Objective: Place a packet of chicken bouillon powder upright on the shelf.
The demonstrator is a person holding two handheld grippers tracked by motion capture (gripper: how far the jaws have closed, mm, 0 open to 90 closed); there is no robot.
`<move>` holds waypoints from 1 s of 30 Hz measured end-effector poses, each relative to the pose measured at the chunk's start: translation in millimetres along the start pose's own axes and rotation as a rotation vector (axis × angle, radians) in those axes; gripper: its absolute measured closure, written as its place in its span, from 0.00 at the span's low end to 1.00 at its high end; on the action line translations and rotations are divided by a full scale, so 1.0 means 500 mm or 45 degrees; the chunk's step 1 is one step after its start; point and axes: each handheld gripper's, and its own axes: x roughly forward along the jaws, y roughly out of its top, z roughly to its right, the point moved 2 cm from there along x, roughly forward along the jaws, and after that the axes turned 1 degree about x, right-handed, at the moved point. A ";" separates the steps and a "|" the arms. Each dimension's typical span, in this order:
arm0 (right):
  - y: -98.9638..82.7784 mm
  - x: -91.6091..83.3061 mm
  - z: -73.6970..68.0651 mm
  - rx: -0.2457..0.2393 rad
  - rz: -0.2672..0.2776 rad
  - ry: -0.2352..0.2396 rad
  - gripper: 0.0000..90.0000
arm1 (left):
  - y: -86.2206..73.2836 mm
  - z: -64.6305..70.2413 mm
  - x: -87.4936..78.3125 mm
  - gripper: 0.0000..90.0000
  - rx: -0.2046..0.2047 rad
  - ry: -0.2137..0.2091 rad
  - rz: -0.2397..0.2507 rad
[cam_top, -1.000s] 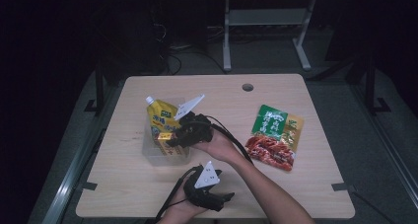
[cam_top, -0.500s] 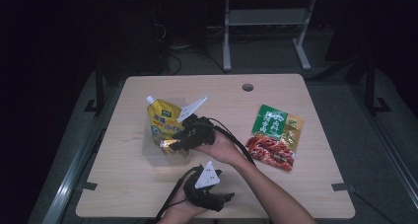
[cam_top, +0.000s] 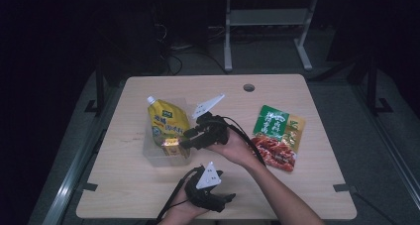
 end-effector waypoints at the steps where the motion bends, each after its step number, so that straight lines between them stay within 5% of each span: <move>1: -0.005 -0.010 0.002 0.005 0.008 -0.008 0.58 | 0.000 0.000 0.000 0.24 0.002 0.001 -0.002; 16: -0.039 -0.069 0.019 0.096 0.039 -0.037 0.53 | 0.002 -0.006 -0.001 0.24 -0.002 0.007 0.000; 30: -0.086 -0.136 0.041 0.167 0.055 -0.126 0.49 | 0.005 -0.011 -0.002 0.24 -0.019 0.001 0.027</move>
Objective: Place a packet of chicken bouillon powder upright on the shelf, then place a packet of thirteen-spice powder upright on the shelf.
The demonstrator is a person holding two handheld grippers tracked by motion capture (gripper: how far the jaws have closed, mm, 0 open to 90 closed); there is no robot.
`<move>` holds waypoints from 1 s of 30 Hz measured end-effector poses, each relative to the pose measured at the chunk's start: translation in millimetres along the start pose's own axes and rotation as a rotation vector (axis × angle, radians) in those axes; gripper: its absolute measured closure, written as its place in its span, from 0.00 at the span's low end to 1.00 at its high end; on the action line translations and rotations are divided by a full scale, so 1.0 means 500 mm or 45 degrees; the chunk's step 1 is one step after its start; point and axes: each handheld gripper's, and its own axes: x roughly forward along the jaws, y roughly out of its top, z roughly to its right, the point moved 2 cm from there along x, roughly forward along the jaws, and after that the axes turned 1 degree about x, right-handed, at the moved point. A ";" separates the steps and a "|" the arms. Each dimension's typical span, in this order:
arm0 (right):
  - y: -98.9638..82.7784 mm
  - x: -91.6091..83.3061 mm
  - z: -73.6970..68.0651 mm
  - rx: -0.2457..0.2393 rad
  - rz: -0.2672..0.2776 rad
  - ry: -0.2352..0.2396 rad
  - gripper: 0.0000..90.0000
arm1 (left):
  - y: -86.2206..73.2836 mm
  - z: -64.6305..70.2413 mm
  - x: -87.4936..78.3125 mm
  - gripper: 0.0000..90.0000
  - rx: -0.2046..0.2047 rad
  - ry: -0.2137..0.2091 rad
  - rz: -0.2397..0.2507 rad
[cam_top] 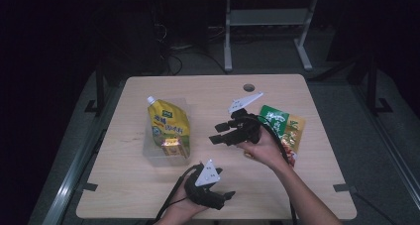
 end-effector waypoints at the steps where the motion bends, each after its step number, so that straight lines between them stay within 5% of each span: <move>1: -0.002 -0.004 0.002 0.006 0.002 -0.006 0.49 | 0.001 -0.002 -0.001 0.24 0.001 0.002 0.002; 30: -0.099 -0.114 0.051 0.139 0.014 -0.159 0.41 | 0.007 -0.014 -0.006 0.23 0.017 0.019 0.012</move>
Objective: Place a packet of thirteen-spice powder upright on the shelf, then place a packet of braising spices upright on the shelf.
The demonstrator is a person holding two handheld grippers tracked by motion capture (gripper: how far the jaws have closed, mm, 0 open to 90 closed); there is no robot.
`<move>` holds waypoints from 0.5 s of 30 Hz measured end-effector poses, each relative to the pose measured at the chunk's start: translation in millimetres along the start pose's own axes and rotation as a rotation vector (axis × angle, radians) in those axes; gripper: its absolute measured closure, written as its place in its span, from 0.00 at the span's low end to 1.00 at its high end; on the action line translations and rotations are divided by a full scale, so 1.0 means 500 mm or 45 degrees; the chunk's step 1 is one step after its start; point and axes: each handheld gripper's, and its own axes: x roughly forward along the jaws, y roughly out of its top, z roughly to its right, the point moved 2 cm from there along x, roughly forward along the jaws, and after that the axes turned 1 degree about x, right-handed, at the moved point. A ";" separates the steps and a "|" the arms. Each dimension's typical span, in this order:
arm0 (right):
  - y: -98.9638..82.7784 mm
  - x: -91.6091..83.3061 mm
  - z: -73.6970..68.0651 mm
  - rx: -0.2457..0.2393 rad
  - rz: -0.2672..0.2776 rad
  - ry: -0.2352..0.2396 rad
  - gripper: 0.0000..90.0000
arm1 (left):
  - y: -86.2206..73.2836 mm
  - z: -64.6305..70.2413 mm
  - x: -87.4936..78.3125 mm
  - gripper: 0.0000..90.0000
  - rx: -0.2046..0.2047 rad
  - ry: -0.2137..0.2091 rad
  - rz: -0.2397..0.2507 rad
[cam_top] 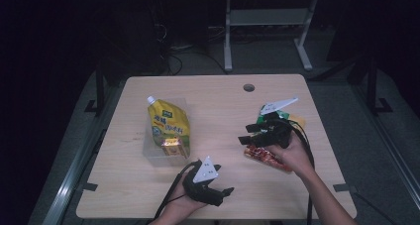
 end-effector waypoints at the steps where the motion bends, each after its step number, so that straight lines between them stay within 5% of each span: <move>1: -0.004 -0.004 0.002 0.008 -0.005 -0.007 0.41 | 0.000 0.000 0.000 0.23 0.001 0.001 0.000; 15: -0.048 -0.042 0.021 0.054 0.008 -0.066 0.41 | 0.003 0.000 0.000 0.23 0.005 0.003 -0.002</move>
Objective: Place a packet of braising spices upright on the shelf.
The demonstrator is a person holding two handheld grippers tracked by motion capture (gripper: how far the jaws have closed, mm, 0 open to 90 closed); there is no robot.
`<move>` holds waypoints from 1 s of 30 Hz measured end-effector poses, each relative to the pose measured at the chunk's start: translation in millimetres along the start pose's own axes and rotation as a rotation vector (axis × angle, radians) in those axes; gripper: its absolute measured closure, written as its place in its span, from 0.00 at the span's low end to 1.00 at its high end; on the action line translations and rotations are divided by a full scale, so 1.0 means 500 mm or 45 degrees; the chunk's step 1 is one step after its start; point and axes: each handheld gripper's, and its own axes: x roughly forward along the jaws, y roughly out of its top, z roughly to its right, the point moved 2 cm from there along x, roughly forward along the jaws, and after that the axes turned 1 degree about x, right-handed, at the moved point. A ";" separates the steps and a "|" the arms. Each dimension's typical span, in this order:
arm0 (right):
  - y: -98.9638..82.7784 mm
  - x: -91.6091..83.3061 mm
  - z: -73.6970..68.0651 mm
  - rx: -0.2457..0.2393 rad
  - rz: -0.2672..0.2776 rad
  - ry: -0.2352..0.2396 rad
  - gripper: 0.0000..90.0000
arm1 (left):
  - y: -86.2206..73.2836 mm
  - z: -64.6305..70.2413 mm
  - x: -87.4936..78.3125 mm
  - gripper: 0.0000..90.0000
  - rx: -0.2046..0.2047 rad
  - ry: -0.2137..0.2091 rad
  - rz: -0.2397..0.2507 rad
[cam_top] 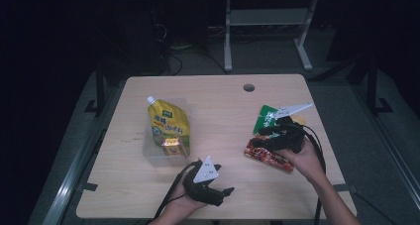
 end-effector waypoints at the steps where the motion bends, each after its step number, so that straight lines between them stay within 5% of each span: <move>1: -0.003 -0.001 0.001 0.004 0.002 -0.002 0.40 | 0.000 -0.001 0.000 0.23 -0.001 -0.001 0.000; 9: -0.027 -0.001 0.019 0.061 0.007 -0.010 0.40 | 0.002 -0.005 0.003 0.25 -0.005 -0.010 -0.013; 30: -0.073 -0.060 0.071 0.168 -0.036 -0.196 0.35 | 0.033 -0.022 0.035 0.37 -0.017 0.018 -0.060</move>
